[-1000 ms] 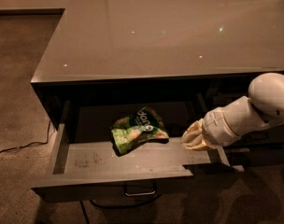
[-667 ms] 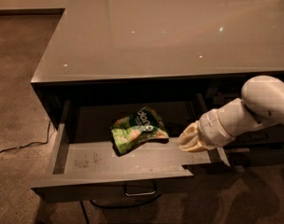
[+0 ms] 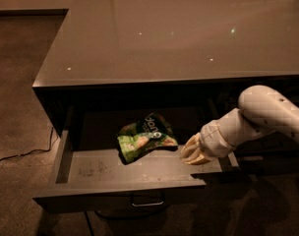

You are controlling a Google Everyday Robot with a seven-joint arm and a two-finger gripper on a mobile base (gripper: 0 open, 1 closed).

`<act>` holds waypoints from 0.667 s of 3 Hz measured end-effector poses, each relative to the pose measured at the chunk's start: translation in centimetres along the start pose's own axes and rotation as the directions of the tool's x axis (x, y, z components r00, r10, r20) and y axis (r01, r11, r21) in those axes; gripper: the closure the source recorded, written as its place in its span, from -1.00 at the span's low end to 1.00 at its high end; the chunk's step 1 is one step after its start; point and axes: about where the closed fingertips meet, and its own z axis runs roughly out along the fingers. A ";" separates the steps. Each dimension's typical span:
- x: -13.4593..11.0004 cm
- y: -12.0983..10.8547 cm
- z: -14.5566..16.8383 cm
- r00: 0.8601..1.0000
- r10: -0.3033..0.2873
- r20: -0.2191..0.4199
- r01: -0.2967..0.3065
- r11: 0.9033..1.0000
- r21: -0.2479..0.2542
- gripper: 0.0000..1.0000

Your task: Open top drawer

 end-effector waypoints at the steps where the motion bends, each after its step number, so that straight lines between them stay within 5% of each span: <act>1: 0.8 0.5 1.6 1.000 0.007 -0.006 -0.007 0.999 -0.032 1.00; 2: 1.6 1.1 3.0 1.000 0.011 -0.028 -0.013 0.998 -0.059 1.00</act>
Offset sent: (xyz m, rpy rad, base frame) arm -0.0117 0.0040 -0.0535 -0.0728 0.0706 0.0297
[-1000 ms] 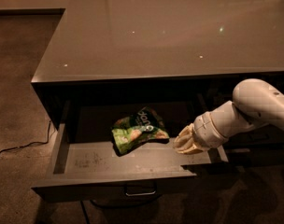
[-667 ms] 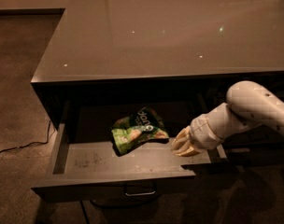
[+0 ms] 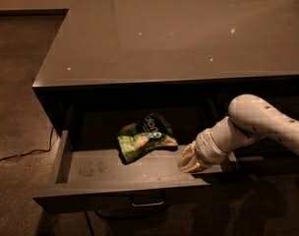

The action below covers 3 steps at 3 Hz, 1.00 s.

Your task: Open top drawer

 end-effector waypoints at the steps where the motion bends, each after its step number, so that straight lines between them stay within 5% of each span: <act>1: 1.2 1.2 1.3 0.999 0.018 -0.033 -0.019 0.999 -0.028 1.00; 3: 2.9 4.7 1.1 0.995 0.055 -0.085 -0.060 0.997 -0.046 1.00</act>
Offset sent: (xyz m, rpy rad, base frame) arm -0.0495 -0.0310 -0.0490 -0.1166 0.1071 -0.0314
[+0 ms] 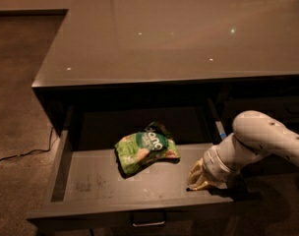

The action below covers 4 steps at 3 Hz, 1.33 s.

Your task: Open top drawer

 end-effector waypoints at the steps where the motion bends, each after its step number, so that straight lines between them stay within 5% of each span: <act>1: 0.2 2.3 -2.3 0.999 0.014 -0.031 -0.012 0.999 0.041 1.00; 3: -0.3 4.7 -5.2 0.997 0.022 -0.069 -0.016 0.996 0.089 1.00; 4: -0.3 5.0 -5.9 0.996 0.025 -0.083 -0.016 0.995 0.103 0.63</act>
Offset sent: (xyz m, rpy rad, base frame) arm -0.0812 -0.0633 0.0919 -0.1106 -0.1354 -0.1393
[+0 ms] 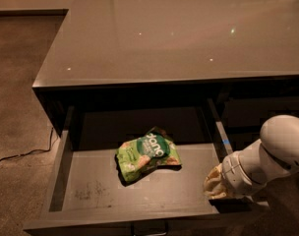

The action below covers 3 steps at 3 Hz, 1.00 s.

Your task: Open top drawer

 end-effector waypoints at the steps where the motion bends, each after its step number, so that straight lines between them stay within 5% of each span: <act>1: 0.0 0.0 0.0 1.000 0.000 0.000 0.000 1.000 0.000 0.16; 3: 0.0 0.0 0.0 1.000 0.000 0.000 0.000 1.000 0.000 -0.75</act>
Offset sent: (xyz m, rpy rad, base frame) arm 0.0000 0.0001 -0.0002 0.0002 0.0004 0.0002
